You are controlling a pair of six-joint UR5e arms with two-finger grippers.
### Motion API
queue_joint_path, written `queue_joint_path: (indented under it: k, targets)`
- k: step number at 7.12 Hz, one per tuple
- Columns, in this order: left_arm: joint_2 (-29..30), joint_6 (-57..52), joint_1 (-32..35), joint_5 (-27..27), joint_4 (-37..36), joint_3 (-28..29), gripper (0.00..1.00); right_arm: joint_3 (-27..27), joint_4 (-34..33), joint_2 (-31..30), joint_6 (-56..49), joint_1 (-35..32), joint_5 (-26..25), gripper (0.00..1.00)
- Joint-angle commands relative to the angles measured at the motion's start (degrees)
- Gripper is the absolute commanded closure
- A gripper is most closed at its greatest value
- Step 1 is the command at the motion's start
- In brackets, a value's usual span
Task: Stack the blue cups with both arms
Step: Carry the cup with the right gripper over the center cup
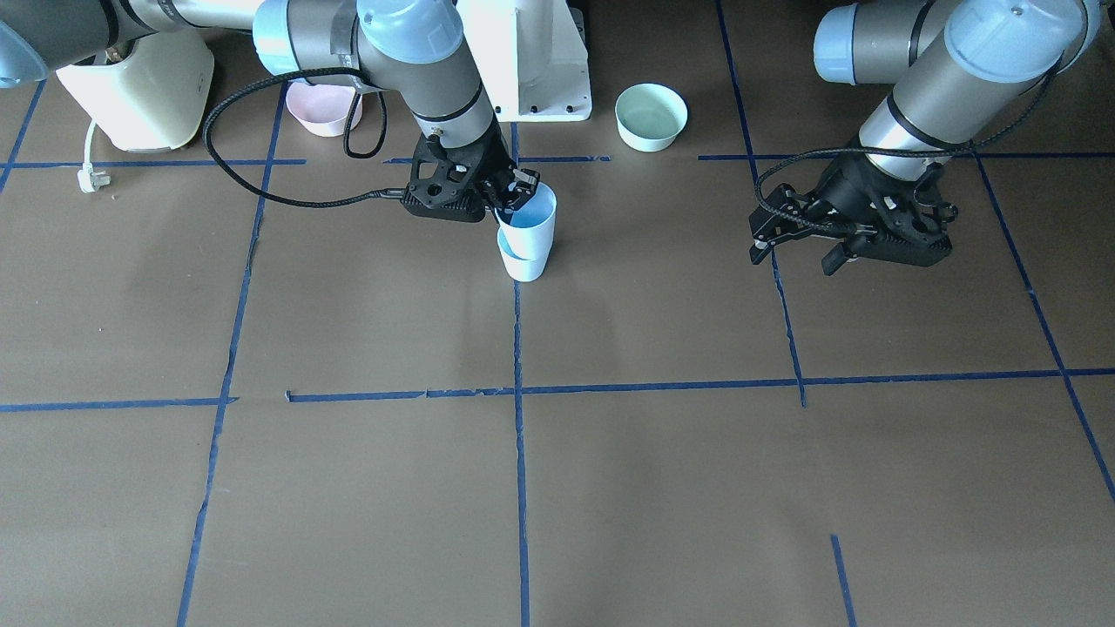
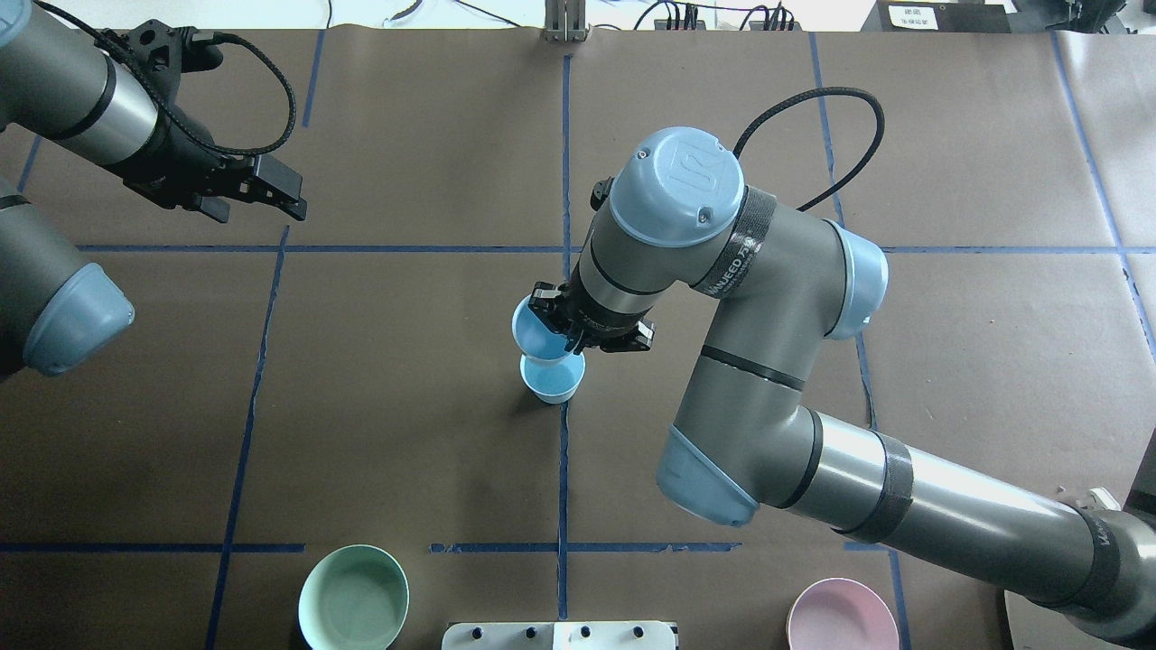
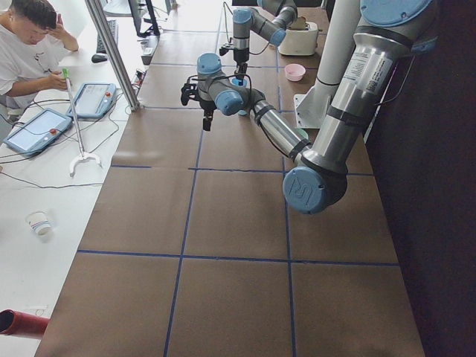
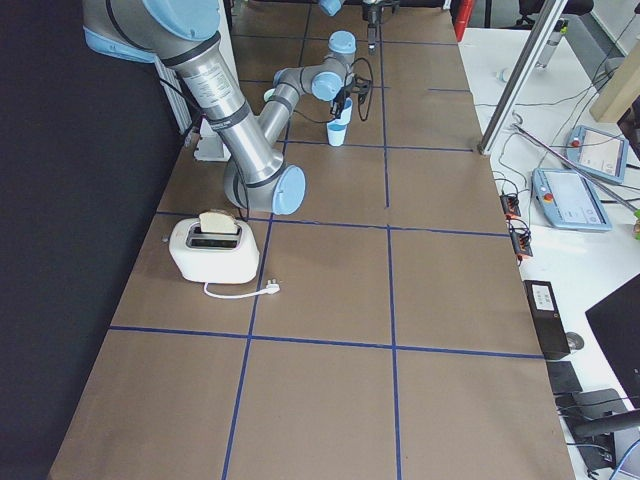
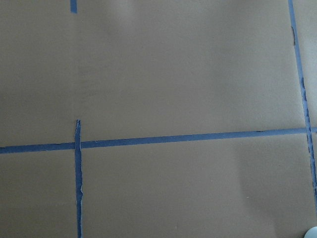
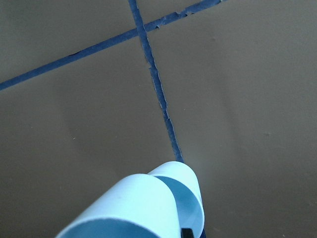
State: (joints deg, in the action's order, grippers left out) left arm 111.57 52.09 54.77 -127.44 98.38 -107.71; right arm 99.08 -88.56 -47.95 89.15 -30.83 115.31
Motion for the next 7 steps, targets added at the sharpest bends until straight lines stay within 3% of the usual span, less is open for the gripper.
queue_joint_path:
  k: [1, 5, 6, 7]
  targets:
    - [0.05, 0.03, -0.02, 0.0, -0.03, -0.04, 0.0, 0.07, -0.03, -0.39, -0.03, 0.5, 0.0, 1.0]
    - [0.13, 0.03, -0.02, 0.0, -0.03, -0.13, 0.0, 0.15, -0.12, -1.09, 0.06, 0.94, 0.0, 1.0]
    - [0.22, 0.03, -0.02, 0.0, -0.03, -0.13, 0.0, 0.15, -0.03, -1.44, -0.03, 1.03, 0.0, 0.93]
    - [0.22, 0.03, -0.02, 0.0, -0.03, -0.13, 0.0, 0.07, -0.03, -1.27, -0.03, 1.55, -0.09, 0.01]
